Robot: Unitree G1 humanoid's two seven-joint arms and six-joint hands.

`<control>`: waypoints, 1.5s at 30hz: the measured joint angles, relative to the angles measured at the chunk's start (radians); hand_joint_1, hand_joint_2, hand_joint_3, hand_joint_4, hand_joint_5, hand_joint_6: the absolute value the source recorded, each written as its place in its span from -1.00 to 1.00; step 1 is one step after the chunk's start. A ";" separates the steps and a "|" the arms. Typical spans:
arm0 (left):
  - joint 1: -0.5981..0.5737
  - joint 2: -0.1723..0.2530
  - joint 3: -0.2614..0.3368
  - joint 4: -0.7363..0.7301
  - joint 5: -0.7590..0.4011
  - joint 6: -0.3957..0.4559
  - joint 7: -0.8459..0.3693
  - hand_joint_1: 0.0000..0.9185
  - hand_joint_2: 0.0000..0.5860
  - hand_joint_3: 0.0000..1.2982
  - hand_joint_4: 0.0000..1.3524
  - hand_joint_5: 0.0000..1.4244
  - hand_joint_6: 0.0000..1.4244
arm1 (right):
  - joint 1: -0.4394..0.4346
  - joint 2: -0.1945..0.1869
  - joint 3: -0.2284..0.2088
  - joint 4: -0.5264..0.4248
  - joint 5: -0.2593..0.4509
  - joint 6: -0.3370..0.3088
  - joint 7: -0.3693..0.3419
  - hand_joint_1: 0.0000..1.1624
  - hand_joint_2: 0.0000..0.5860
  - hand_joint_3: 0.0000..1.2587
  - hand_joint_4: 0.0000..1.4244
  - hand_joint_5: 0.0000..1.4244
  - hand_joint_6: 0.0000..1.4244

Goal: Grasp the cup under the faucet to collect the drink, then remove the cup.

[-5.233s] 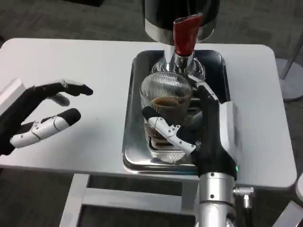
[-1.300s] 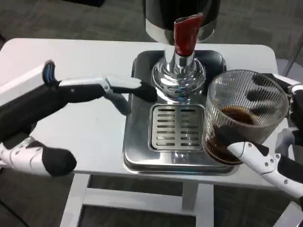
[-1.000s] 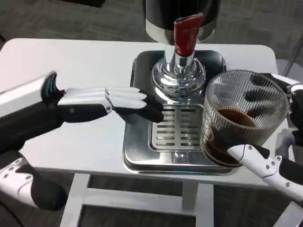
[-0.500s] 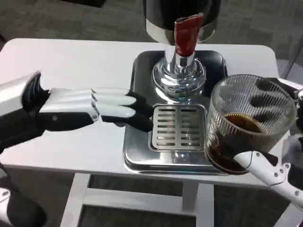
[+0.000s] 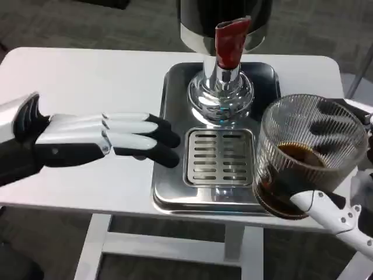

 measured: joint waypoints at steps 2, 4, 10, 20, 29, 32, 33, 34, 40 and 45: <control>0.008 0.000 0.006 0.000 0.001 0.000 0.000 -1.00 -0.60 -0.69 -0.89 -0.88 -0.54 | 0.002 0.000 0.000 0.000 0.001 0.000 0.001 0.24 -0.09 0.25 0.28 0.54 0.96; 0.014 0.000 0.015 0.000 0.003 -0.001 0.000 -1.00 -0.61 -0.70 -0.90 -0.89 -0.54 | 0.003 0.000 -0.001 0.000 0.003 0.000 0.001 0.24 -0.09 0.25 0.28 0.54 0.96; 0.019 0.003 0.027 0.005 0.037 -0.016 0.000 -1.00 -0.61 -0.74 -0.94 -0.92 -0.57 | 0.002 0.000 -0.001 0.000 0.009 0.000 0.001 0.24 -0.09 0.27 0.29 0.55 0.96; 0.019 0.005 0.023 0.016 0.074 -0.033 0.000 -1.00 -0.61 -0.77 -0.97 -0.93 -0.57 | 0.009 0.000 -0.001 0.000 0.015 0.000 0.001 0.24 -0.09 0.27 0.30 0.56 0.96; 0.019 0.005 0.019 0.016 0.076 -0.035 0.001 -1.00 -0.61 -0.77 -0.97 -0.93 -0.57 | 0.024 0.000 -0.002 -0.004 0.020 0.000 0.001 0.24 -0.09 0.27 0.30 0.56 0.98; 0.019 0.005 0.019 0.016 0.076 -0.034 0.001 -1.00 -0.60 -0.77 -0.97 -0.93 -0.57 | 0.031 0.000 -0.003 -0.010 0.021 -0.001 0.001 0.24 -0.09 0.28 0.31 0.56 0.98; 0.019 0.005 0.019 0.016 0.076 -0.034 0.001 -1.00 -0.60 -0.77 -0.97 -0.93 -0.57 | 0.032 0.000 -0.003 -0.012 0.021 -0.001 0.001 0.24 -0.09 0.28 0.31 0.56 0.99; 0.019 0.005 0.019 0.016 0.076 -0.034 0.001 -1.00 -0.60 -0.77 -0.97 -0.93 -0.57 | 0.034 0.000 -0.003 -0.014 0.021 -0.001 0.001 0.24 -0.09 0.29 0.31 0.57 0.99; 0.019 0.005 0.019 0.016 0.076 -0.034 0.001 -1.00 -0.59 -0.77 -0.97 -0.93 -0.57 | 0.037 0.000 -0.002 -0.020 0.021 -0.002 0.001 0.24 -0.09 0.29 0.31 0.57 0.99; 0.019 0.005 0.019 0.017 0.076 -0.034 0.001 -1.00 -0.59 -0.77 -0.97 -0.93 -0.57 | 0.037 0.000 -0.001 -0.020 0.021 -0.002 0.001 0.24 -0.09 0.30 0.31 0.57 0.99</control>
